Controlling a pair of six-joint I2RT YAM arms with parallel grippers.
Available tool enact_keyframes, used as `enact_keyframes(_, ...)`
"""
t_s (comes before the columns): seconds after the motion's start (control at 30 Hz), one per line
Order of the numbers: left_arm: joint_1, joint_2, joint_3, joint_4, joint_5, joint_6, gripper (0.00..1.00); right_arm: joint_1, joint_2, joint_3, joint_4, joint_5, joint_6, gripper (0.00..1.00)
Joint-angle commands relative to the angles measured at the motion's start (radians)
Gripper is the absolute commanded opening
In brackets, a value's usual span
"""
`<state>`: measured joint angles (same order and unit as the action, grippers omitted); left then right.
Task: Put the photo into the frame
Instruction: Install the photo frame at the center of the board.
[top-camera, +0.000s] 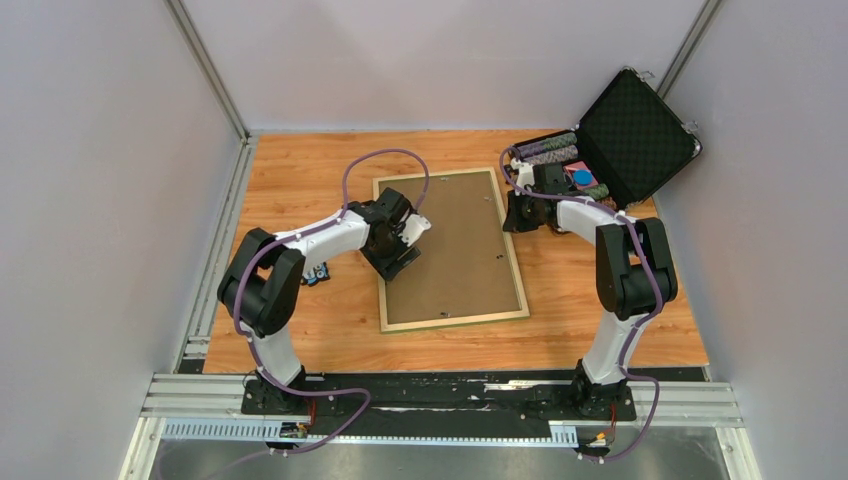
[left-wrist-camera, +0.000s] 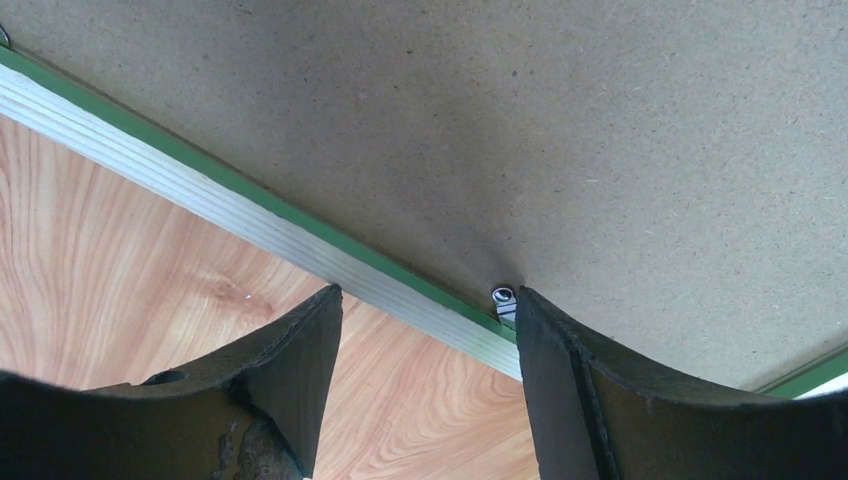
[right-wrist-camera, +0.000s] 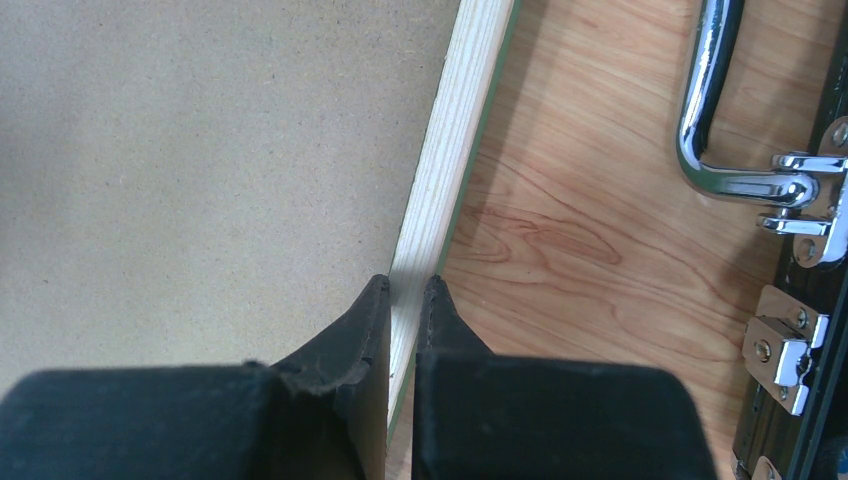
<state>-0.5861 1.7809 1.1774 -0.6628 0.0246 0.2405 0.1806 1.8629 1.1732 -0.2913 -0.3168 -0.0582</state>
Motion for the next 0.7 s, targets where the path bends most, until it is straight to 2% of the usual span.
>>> enact_keyframes(0.0, 0.006, 0.024, 0.001, -0.002, 0.024, 0.001, 0.71, 0.003, 0.026, -0.001, -0.026, -0.013, -0.055, 0.0)
enact_keyframes(0.13, 0.006, 0.019, -0.016, -0.008, 0.021, 0.015, 0.69, 0.003, 0.028, -0.001, -0.027, -0.013, -0.054, 0.0)
enact_keyframes(0.47, 0.016, 0.001, 0.005, -0.02, 0.059, -0.003, 0.74, 0.003, 0.029, -0.001, -0.03, -0.016, -0.048, 0.0)
enact_keyframes(0.67, 0.123, -0.003, 0.08, -0.022, 0.121, -0.068, 0.79, 0.004, 0.009, -0.015, -0.038, -0.036, -0.033, 0.0)
